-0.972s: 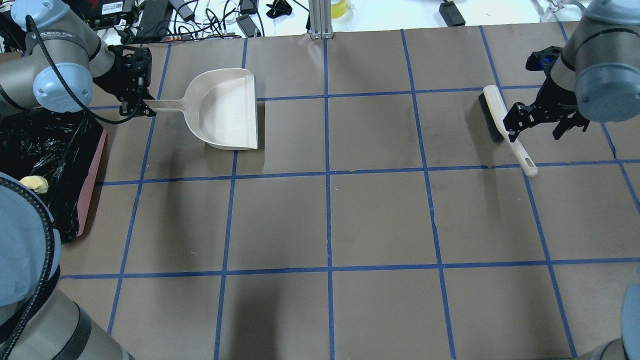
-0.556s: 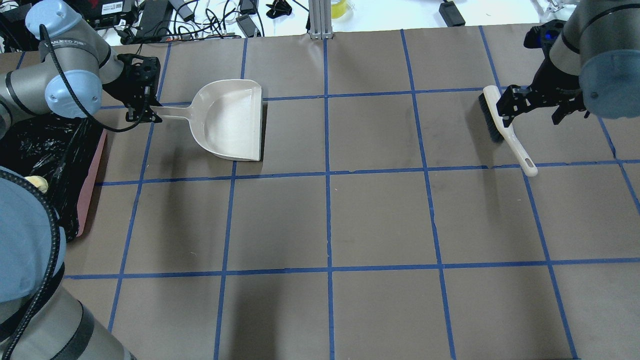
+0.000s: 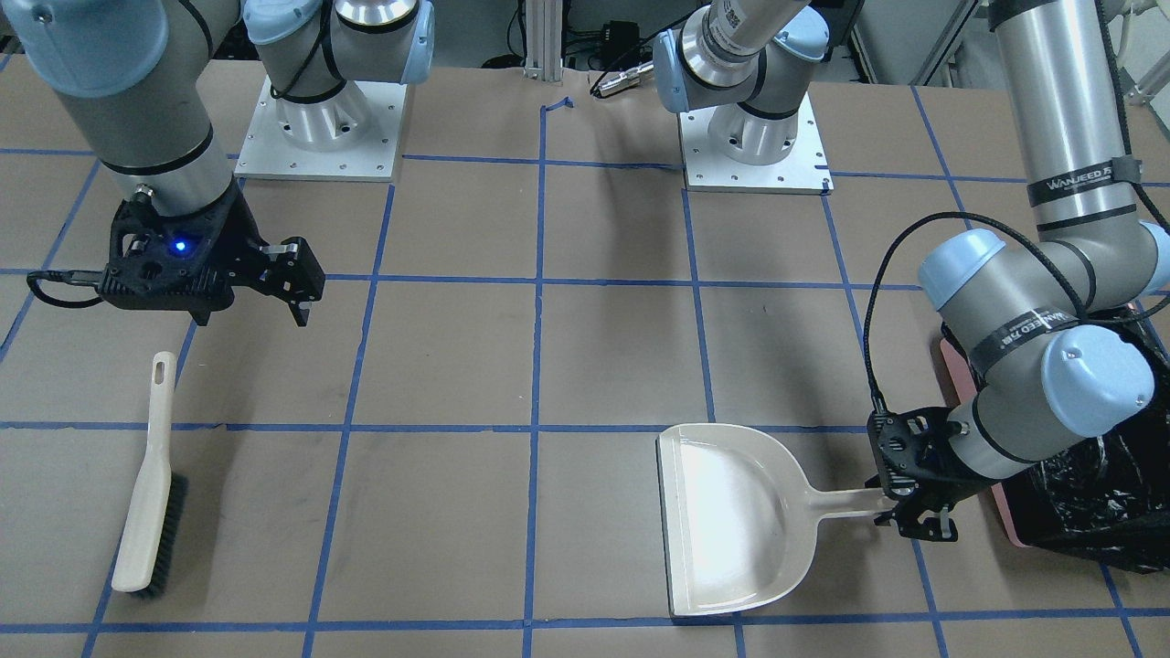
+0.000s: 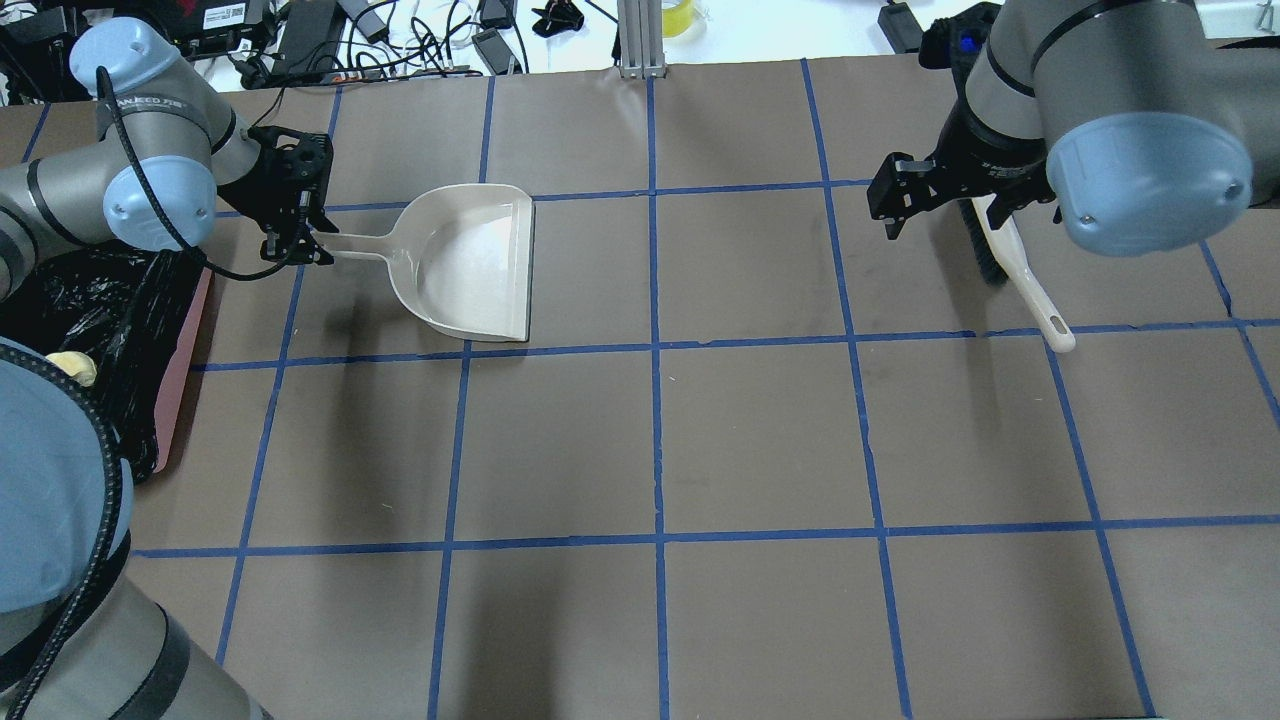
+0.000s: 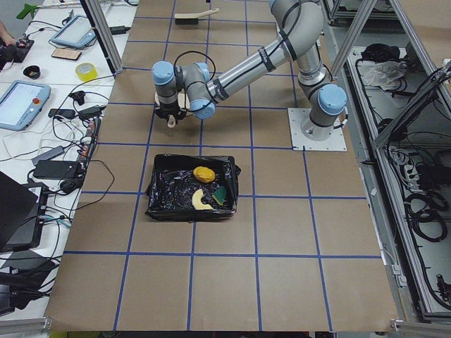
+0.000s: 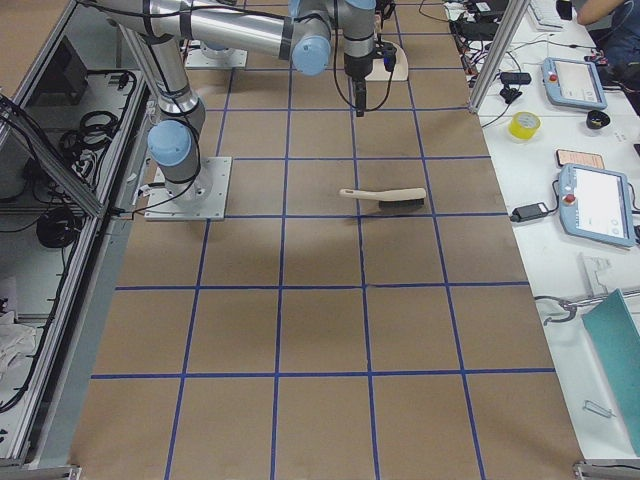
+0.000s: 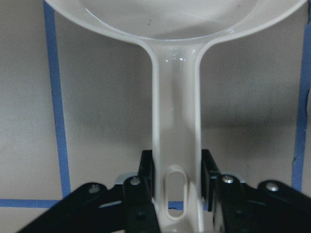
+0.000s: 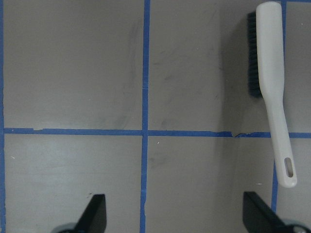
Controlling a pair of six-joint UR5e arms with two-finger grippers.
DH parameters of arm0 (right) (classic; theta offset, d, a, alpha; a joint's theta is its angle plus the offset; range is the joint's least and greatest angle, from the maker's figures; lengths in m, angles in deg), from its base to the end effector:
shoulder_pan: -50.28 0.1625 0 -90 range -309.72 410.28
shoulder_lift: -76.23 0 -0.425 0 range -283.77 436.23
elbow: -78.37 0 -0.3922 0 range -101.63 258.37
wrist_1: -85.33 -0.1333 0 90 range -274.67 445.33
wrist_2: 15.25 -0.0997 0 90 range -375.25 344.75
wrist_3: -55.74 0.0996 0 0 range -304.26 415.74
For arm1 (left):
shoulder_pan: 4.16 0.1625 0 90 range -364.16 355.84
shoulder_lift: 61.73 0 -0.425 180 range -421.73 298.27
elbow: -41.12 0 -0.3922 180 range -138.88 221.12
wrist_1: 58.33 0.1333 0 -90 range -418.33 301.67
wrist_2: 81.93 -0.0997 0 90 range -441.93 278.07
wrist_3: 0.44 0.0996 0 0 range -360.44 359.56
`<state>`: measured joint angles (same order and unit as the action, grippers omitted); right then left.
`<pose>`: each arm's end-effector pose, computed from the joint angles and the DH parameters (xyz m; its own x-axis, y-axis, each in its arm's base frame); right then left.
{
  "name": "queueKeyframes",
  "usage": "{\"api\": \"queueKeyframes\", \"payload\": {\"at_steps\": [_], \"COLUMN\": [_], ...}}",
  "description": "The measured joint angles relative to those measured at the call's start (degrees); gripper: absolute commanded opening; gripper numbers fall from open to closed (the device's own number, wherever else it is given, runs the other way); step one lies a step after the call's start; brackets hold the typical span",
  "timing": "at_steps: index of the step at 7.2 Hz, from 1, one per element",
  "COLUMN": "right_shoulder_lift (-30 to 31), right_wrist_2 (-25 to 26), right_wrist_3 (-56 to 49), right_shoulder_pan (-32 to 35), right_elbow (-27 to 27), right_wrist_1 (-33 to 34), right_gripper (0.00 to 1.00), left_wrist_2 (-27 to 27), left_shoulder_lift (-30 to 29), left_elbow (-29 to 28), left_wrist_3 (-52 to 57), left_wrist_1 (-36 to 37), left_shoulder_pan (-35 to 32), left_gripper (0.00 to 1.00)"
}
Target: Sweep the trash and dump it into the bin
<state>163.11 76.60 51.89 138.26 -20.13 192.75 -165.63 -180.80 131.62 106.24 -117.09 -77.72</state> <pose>0.1118 -0.5208 0.4189 -0.9988 -0.0284 0.0388 -0.0321 0.9946 -0.0987 0.0457 -0.6644 0.2444 0.0029 0.9982 -0.0594 0.9953 -0.0086 -0.0967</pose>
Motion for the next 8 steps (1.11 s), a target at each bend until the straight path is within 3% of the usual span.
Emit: {"api": "queueKeyframes", "payload": {"at_steps": [4, 6, 8], "right_shoulder_lift": [4.64, 7.97, 10.57], "right_wrist_2": [-0.29, -1.53, -6.75], "right_wrist_3": [0.09, 0.11, 0.17], "right_shoulder_pan": [0.26, 0.35, 0.41], "right_elbow": [-0.30, -0.32, -0.31], "right_wrist_1": [-5.81, -8.96, -10.94], "right_gripper": [1.00, 1.00, 1.00], "left_wrist_2": [-0.21, -0.40, -0.37], "left_shoulder_lift": [5.38, 9.73, 14.83], "left_elbow": [-1.51, -2.08, -2.10], "left_wrist_3": [-4.89, -19.86, -40.46], "left_wrist_1": [-4.47, -7.63, -10.02], "left_shoulder_pan": [-1.27, -5.76, -9.55], "left_gripper": [1.00, 1.00, 1.00]}}
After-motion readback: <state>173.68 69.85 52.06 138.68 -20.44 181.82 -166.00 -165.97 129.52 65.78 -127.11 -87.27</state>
